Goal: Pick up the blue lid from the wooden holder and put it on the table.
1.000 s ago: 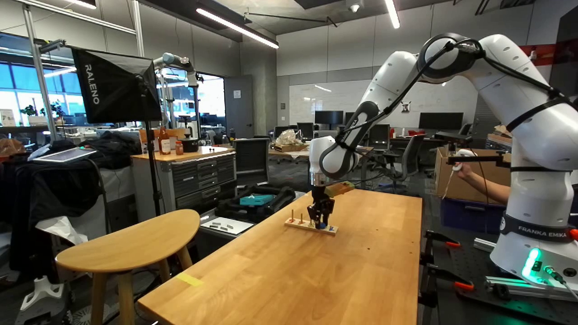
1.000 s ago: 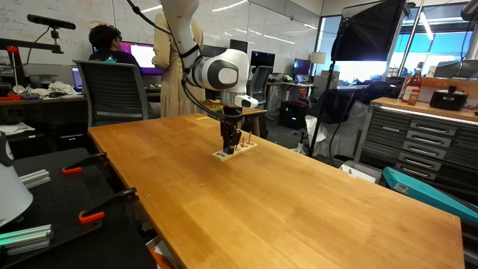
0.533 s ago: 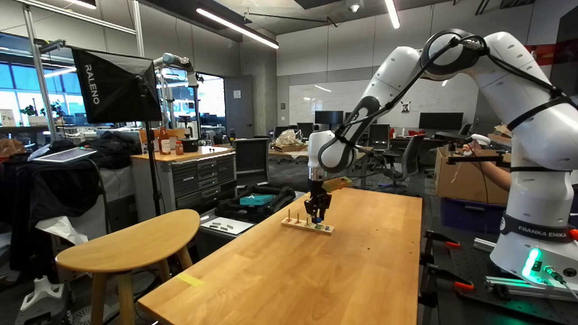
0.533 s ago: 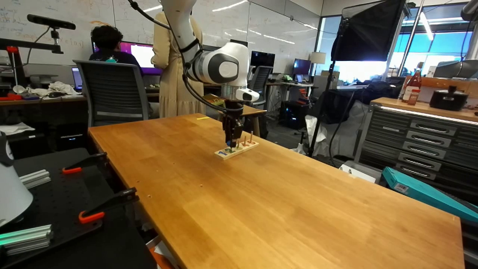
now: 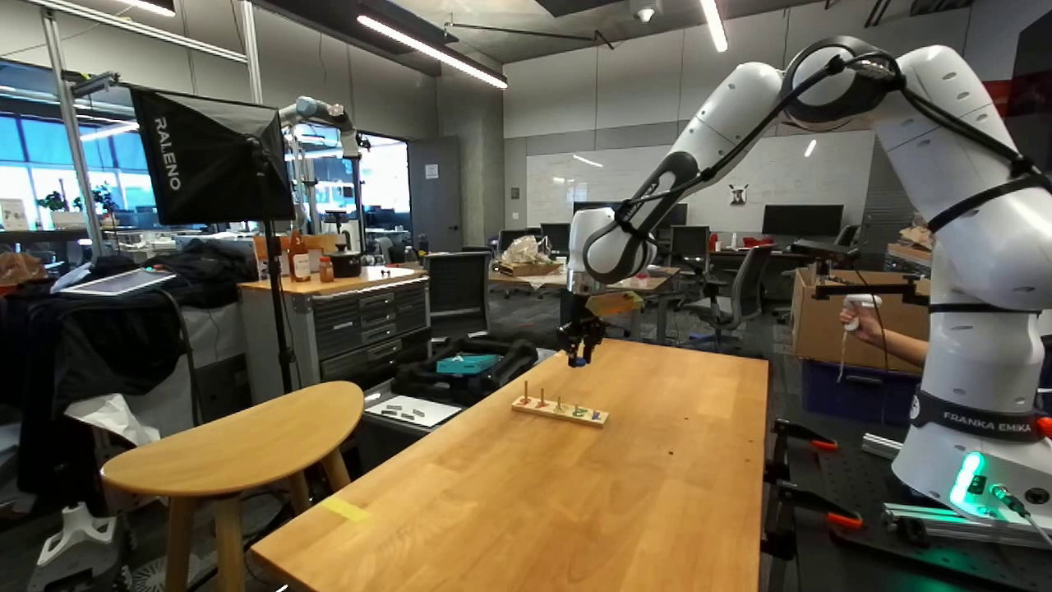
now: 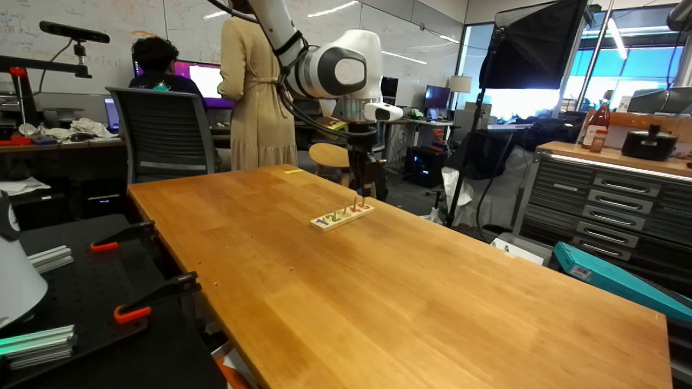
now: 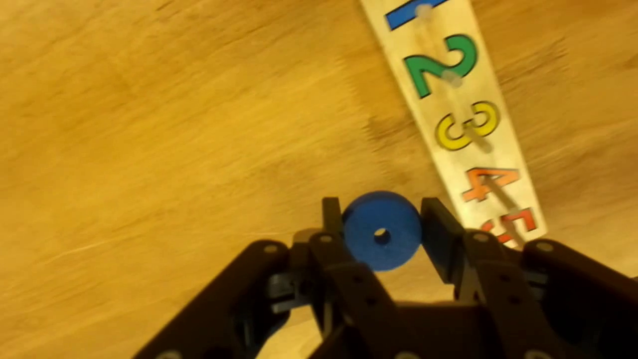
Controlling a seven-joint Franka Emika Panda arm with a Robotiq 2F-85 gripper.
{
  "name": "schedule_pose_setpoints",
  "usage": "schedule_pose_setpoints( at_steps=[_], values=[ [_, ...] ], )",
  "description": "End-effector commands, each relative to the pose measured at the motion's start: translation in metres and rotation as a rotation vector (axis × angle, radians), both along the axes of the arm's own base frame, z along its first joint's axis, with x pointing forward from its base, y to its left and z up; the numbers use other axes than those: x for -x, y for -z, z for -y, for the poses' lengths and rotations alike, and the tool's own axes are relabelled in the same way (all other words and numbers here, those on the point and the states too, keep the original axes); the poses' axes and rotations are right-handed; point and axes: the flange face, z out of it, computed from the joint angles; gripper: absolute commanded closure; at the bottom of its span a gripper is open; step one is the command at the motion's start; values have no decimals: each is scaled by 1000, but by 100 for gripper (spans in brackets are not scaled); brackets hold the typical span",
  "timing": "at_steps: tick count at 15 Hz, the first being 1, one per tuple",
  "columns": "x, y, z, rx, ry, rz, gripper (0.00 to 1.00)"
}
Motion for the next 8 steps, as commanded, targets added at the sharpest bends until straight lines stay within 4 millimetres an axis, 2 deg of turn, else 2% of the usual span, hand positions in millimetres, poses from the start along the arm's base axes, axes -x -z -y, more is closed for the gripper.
schedule_pose_setpoints(
  at_steps=[1,4,8],
  values=[
    [-11,17,48,32,92,-25,81],
    [-5,52,72,34,130,-67,81],
    [1,95,79,36,144,-132,81]
  ],
)
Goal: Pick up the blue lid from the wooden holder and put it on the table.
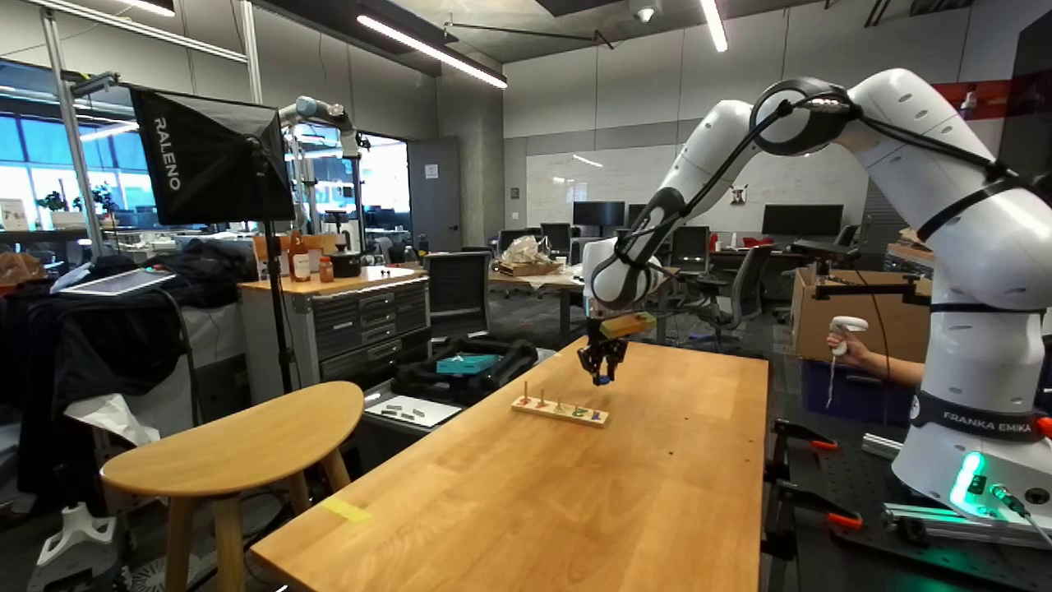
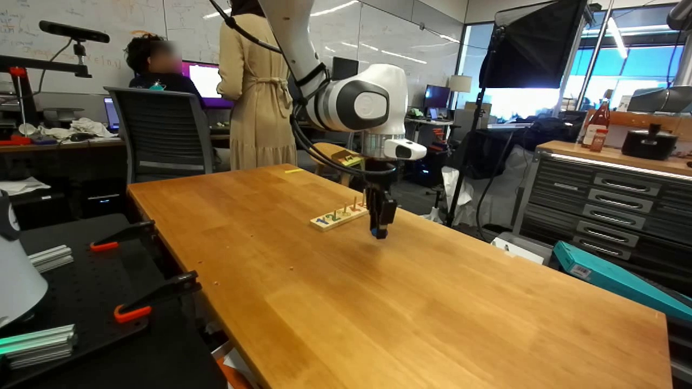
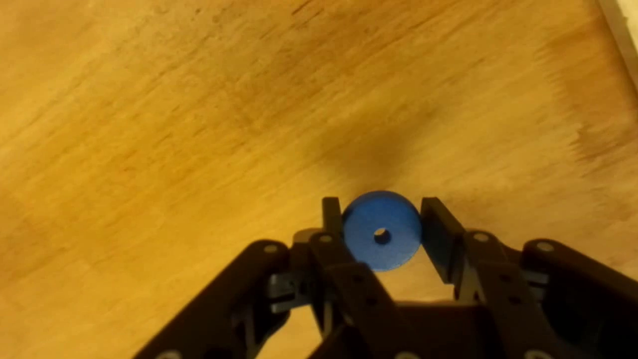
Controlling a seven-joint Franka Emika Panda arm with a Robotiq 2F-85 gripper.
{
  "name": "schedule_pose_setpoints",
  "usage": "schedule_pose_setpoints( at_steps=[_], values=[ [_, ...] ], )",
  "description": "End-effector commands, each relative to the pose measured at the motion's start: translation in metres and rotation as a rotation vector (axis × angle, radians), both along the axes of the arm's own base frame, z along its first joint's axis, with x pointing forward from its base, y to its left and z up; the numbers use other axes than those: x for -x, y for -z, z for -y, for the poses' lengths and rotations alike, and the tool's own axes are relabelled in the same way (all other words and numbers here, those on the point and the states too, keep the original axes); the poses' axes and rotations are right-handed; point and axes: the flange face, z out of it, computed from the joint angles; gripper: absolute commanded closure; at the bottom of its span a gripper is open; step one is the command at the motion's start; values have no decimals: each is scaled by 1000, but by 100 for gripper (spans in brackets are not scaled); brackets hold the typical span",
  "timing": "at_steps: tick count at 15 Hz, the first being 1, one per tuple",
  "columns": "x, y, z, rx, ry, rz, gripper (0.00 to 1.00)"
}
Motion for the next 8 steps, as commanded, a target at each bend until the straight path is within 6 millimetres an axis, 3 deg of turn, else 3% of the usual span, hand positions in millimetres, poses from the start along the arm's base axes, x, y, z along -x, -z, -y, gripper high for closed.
schedule_pose_setpoints(
  at_steps=[1,2,3,5,8],
  values=[
    [-9,35,4,5,29,-46,81],
    [-8,42,3,12,26,-60,80],
    [-9,38,1,0,25,-62,31],
    [-9,16,-14,-23,-7,-57,25],
    [-3,-36,-49,-36,-96,-48,1]
  ],
)
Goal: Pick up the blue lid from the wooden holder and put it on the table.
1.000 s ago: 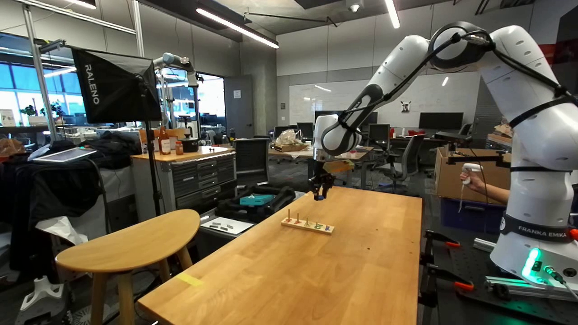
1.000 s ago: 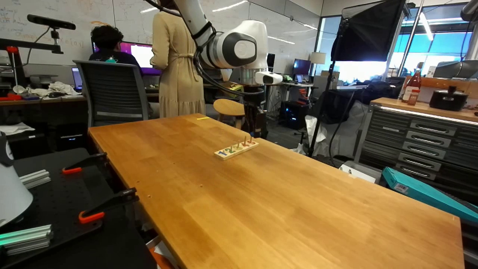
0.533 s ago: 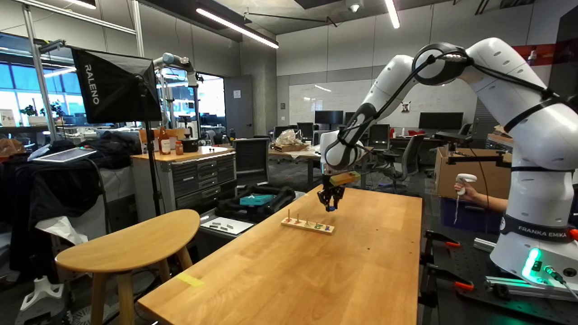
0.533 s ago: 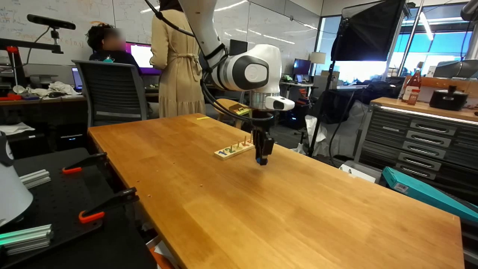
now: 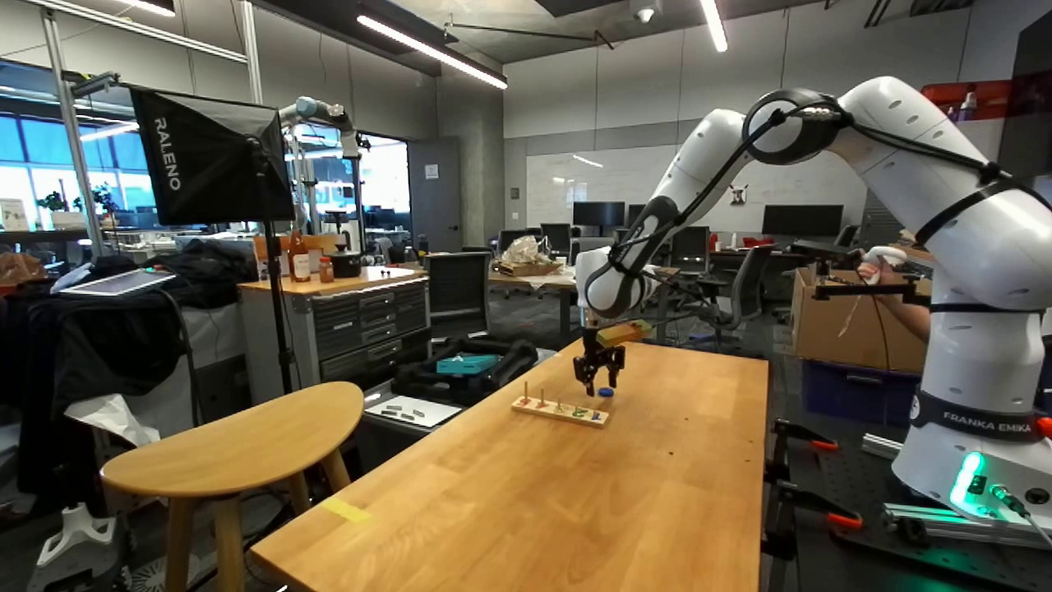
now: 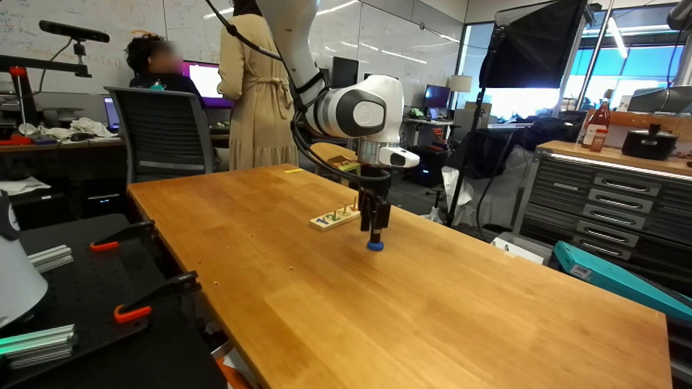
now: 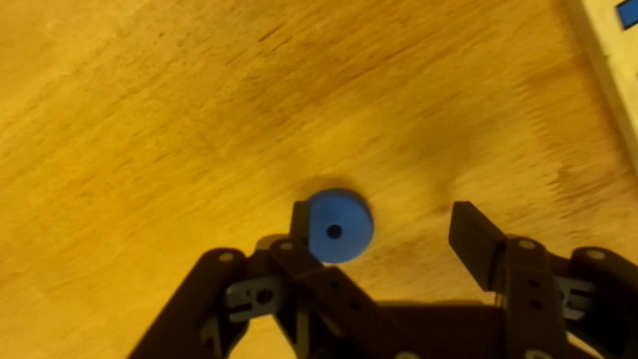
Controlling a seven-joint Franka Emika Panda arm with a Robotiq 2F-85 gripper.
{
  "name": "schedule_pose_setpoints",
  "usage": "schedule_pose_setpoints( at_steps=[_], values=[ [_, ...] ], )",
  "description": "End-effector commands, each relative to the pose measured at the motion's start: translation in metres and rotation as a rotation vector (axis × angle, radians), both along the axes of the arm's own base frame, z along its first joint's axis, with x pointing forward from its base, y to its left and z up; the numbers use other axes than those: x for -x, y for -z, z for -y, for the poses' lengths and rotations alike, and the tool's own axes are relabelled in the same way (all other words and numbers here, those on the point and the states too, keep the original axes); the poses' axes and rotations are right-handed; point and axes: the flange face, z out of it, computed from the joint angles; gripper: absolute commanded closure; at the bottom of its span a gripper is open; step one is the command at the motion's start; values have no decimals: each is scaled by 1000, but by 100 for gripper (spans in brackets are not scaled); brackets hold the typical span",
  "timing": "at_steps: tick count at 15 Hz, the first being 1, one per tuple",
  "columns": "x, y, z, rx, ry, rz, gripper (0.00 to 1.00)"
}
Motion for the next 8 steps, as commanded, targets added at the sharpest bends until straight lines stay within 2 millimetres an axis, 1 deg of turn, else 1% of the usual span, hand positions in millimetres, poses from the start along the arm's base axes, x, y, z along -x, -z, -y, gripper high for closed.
schedule_pose_setpoints(
  at_steps=[1,3,5,8],
  values=[
    [7,-71,-42,-24,-104,-5,0],
    [14,-105,-61,-38,-176,-36,0],
    [28,-144,-75,-52,-240,-74,0],
    [52,-204,-84,-73,-307,-120,0]
  ],
)
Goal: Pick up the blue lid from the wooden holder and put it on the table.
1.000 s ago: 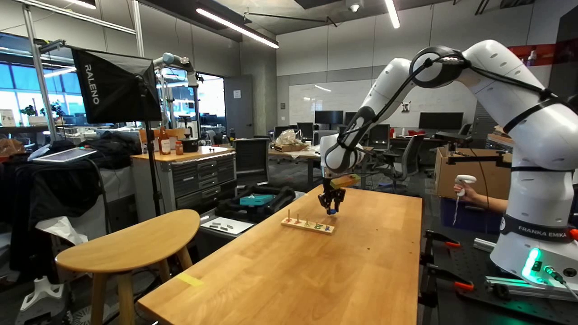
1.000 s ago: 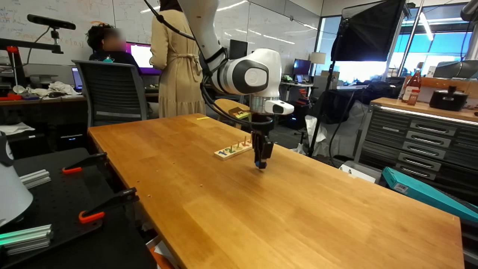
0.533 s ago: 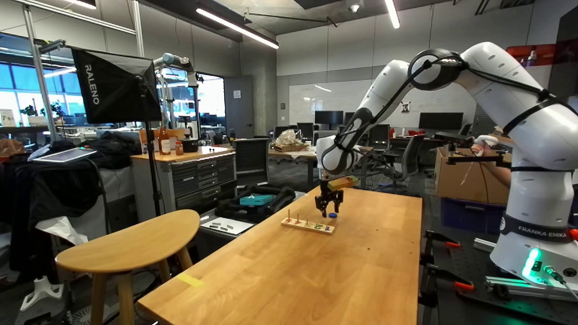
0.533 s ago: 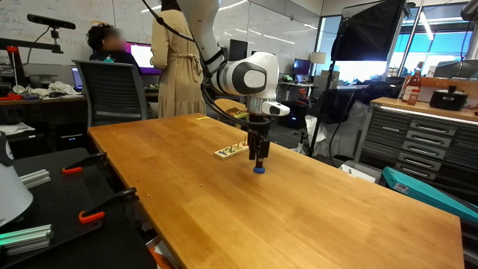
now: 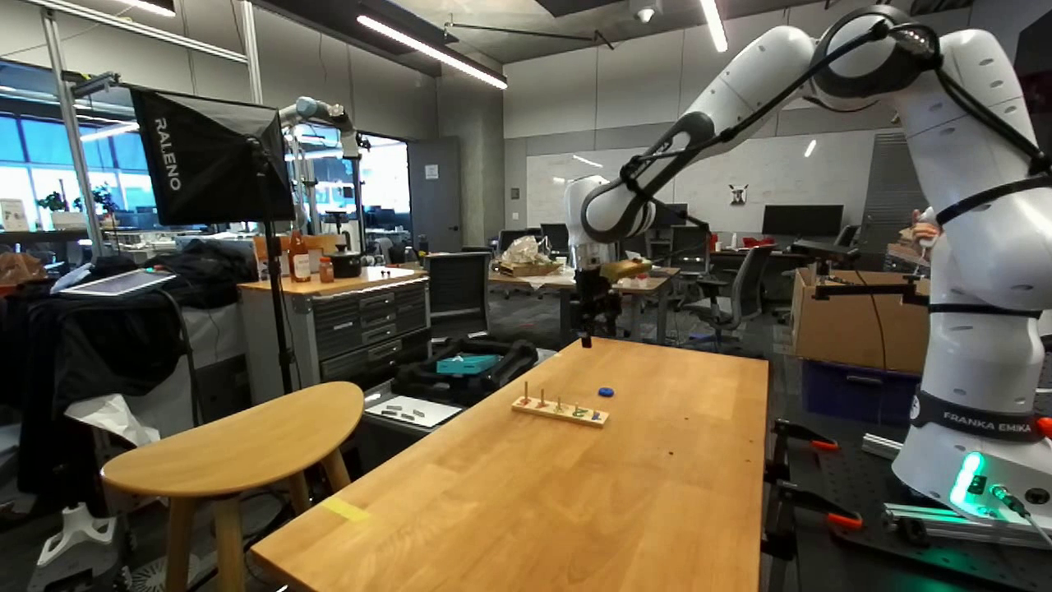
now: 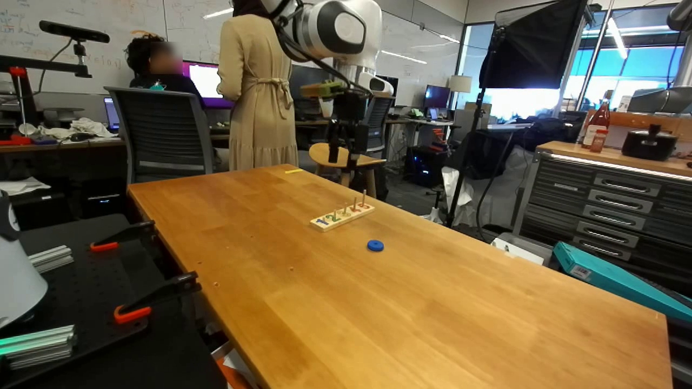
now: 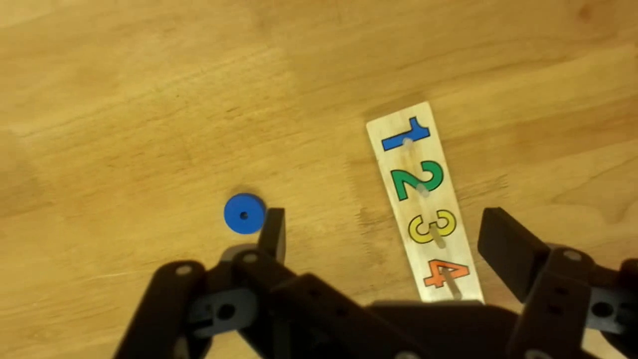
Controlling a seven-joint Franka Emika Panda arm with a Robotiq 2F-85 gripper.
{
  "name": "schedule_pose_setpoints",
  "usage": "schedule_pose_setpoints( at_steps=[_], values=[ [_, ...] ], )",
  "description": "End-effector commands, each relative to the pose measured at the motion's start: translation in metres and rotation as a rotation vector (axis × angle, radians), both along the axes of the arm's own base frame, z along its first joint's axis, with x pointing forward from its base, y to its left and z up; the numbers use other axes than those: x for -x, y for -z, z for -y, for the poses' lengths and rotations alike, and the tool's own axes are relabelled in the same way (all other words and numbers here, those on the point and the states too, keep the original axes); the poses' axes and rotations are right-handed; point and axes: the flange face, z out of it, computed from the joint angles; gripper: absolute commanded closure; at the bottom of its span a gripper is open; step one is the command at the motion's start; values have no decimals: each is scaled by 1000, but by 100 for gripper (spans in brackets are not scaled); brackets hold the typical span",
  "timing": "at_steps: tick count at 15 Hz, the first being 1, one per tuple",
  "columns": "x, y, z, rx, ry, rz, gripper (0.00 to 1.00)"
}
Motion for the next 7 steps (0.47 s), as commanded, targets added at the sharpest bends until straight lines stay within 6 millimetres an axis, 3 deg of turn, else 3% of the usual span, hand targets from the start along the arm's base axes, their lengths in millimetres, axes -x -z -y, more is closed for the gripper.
schedule_pose_setpoints(
  at_steps=[1,3,4,6,7],
  values=[
    [42,-77,-6,-18,-77,-49,0],
    [53,-108,4,-27,-64,-81,0],
    [34,-81,-4,-25,-49,-61,0],
    [45,-106,0,-31,-48,-67,0],
    [48,-110,2,-32,-48,-65,0]
  ],
)
